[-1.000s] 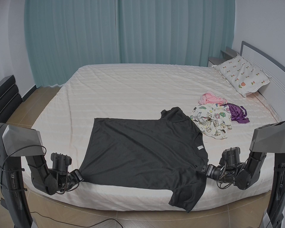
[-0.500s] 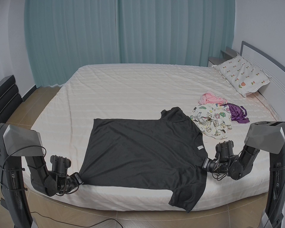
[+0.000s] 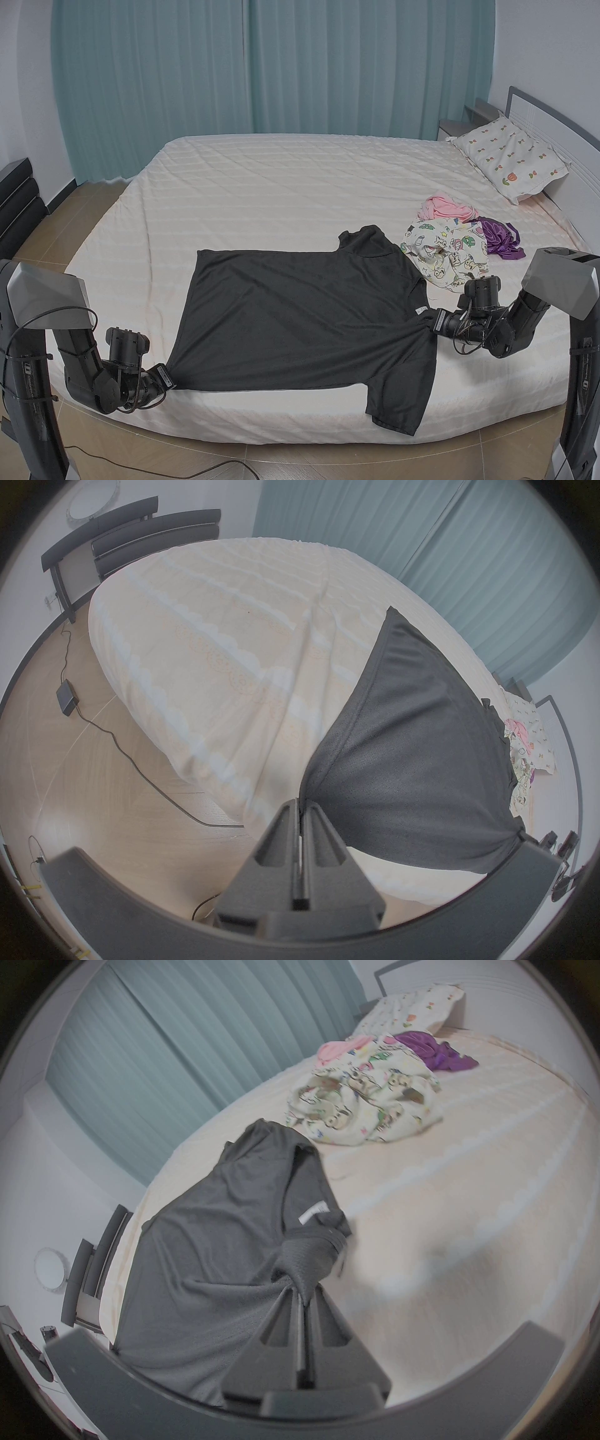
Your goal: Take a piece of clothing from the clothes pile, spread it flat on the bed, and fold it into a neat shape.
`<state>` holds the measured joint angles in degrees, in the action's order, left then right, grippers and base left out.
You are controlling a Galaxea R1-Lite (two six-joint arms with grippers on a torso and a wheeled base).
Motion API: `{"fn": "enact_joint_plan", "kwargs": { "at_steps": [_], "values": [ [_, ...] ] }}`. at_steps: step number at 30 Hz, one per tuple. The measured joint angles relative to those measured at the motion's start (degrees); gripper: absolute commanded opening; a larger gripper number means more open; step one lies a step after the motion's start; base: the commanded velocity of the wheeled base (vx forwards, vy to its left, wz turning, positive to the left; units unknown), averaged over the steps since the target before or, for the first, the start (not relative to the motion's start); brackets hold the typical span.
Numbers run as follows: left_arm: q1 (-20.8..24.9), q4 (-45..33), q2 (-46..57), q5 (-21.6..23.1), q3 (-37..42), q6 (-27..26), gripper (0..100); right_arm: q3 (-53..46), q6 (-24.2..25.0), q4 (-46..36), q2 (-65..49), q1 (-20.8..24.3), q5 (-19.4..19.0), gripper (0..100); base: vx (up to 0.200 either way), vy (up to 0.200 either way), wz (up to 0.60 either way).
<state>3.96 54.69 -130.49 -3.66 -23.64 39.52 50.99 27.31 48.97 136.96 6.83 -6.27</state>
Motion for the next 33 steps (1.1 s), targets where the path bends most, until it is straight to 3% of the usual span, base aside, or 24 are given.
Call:
{"fn": "enact_joint_plan", "kwargs": {
  "at_steps": [4, 5, 15, 25, 33],
  "values": [
    [0.0, 0.0, -0.1, 0.0, 0.0, 0.0, 0, 3.5, -1.3, 0.0, 0.6, 0.3, -0.3, 0, 0.000, 0.000, 0.00],
    [0.0, 0.0, -0.1, 0.0, -0.1, 0.0, 0, 4.5, -1.7, 0.0, 1.0, 0.5, -0.2, 100, 0.000, 0.000, 0.00],
    [0.2, 0.0, -0.2, 0.0, -0.6, 0.0, 0, 6.9, -1.8, 1.0, 3.4, 1.3, -0.1, 100, 0.000, 0.000, 0.00],
    [0.3, 0.2, -0.3, 0.0, -0.5, 0.1, 0, -7.4, 2.8, 1.4, -3.2, 0.4, -2.8, 100, 0.000, 0.000, 0.00],
    [0.2, 0.3, -0.3, 0.0, -0.5, 0.1, 0, -23.2, 3.9, 3.3, -8.5, 5.9, -4.2, 100, 0.000, 0.000, 0.00]
  ]
}}
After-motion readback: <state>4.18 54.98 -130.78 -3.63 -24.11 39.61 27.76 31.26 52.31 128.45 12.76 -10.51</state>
